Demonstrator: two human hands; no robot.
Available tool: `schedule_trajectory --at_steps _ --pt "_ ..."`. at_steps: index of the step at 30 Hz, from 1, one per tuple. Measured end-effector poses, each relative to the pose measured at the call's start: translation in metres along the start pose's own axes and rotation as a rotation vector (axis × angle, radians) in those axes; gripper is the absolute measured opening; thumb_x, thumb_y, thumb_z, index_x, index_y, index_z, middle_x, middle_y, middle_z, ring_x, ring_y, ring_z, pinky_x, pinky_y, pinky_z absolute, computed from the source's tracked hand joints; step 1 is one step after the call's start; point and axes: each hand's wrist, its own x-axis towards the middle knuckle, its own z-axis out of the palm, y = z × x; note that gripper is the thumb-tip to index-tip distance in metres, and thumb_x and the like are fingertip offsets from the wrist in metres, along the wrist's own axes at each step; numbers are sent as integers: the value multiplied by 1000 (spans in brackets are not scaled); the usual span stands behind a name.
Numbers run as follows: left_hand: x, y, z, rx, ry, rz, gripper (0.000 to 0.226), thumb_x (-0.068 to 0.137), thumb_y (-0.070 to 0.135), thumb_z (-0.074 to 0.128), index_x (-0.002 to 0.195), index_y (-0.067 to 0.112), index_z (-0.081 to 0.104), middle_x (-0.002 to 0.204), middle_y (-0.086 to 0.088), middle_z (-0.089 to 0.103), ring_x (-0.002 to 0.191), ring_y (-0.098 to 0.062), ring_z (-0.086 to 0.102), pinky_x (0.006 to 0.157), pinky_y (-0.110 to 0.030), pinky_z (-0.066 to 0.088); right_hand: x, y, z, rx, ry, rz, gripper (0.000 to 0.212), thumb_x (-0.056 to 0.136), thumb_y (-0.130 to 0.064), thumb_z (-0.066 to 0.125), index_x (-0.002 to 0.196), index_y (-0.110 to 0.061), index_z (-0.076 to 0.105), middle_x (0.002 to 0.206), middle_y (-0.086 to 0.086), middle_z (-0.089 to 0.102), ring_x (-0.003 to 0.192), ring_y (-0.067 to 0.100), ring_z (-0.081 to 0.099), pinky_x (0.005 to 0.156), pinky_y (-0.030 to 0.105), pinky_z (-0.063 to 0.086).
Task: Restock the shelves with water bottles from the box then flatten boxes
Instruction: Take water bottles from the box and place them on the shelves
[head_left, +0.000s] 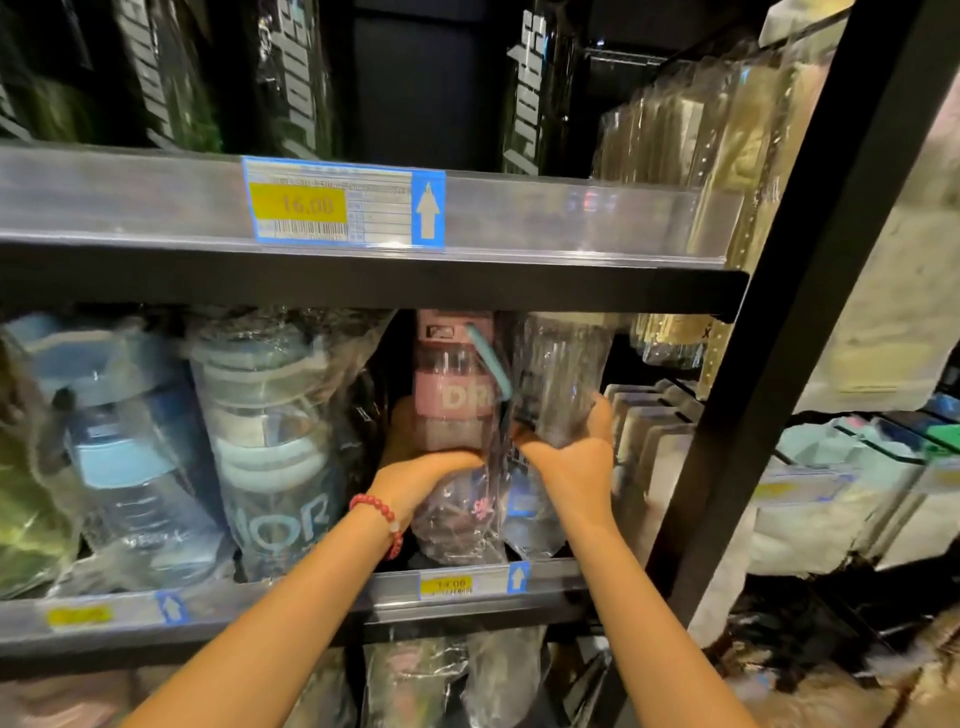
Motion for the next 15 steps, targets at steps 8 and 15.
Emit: schedule_trajectory --at_steps 8,15 --pt "-3 -10 -4 115 26 114 32 57 7 89 83 8 70 76 0 72 69 -6 67 68 -20 55 -11 7 -8 -34 -60 -117 82 64 -18 79 130 -20 32 114 -9 54 100 -3 57 81 6 44" --pt "-5 -13 -8 390 64 277 23 62 25 88 68 21 66 72 11 65 68 1 60 58 -6 46 -22 6 -16 -72 -155 -88 99 74 -23 81 147 -18 14 143 -7 29 129 3 31 107 22 29"
